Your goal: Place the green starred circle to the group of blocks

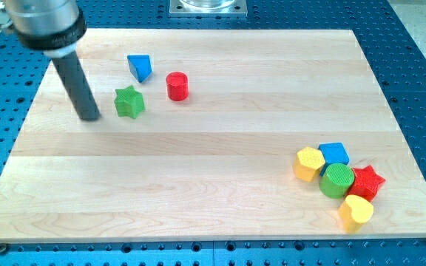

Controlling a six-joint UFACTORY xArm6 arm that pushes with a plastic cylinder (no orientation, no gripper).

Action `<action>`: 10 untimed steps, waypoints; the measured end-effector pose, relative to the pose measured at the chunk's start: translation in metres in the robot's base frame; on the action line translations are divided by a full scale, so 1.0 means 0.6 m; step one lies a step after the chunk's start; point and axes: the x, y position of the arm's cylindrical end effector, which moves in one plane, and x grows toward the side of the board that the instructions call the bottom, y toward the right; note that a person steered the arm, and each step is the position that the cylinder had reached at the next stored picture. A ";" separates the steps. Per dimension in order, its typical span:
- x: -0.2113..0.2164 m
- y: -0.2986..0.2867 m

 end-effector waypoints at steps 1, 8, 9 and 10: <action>0.048 0.195; 0.097 0.574; 0.084 0.530; 0.083 0.290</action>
